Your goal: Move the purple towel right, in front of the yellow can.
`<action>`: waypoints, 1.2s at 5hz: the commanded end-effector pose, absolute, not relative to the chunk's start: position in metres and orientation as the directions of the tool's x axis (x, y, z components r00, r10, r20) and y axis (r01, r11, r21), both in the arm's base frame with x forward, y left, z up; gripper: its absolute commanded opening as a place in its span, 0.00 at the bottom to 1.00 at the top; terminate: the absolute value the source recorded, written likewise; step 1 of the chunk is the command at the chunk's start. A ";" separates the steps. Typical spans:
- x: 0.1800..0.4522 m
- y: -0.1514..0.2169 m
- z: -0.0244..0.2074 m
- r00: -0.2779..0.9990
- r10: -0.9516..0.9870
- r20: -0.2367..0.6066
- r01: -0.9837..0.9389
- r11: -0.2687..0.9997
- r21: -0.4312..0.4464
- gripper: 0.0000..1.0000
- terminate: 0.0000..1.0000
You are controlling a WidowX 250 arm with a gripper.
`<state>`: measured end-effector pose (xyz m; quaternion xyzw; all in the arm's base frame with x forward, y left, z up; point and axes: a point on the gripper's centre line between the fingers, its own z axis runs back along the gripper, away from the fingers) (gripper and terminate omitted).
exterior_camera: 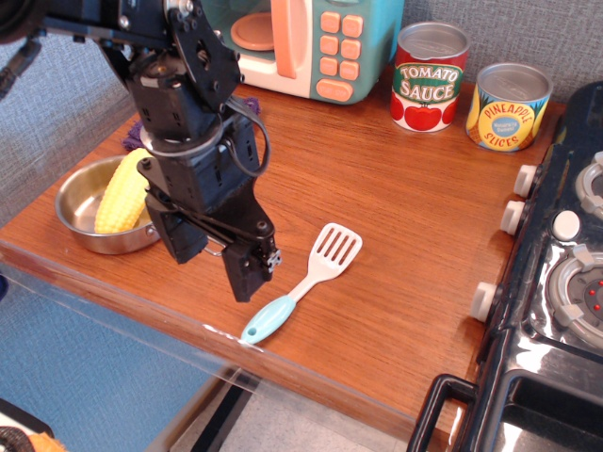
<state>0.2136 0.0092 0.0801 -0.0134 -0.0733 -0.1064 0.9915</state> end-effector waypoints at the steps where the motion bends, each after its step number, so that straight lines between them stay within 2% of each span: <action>1: 0.214 0.009 0.080 0.967 -0.209 0.148 0.213 0.977 -0.011 1.00 0.00; 2: 0.231 0.022 0.083 0.976 -0.161 0.150 0.164 0.986 -0.006 1.00 0.00; 3: 0.260 0.048 0.098 0.979 -0.083 0.186 0.082 0.997 0.017 1.00 0.00; 4: 0.297 0.089 0.108 0.976 0.012 0.217 -0.024 0.998 0.053 1.00 0.00; 6: 0.355 0.173 0.087 0.971 0.175 0.160 -0.195 0.973 0.121 1.00 0.00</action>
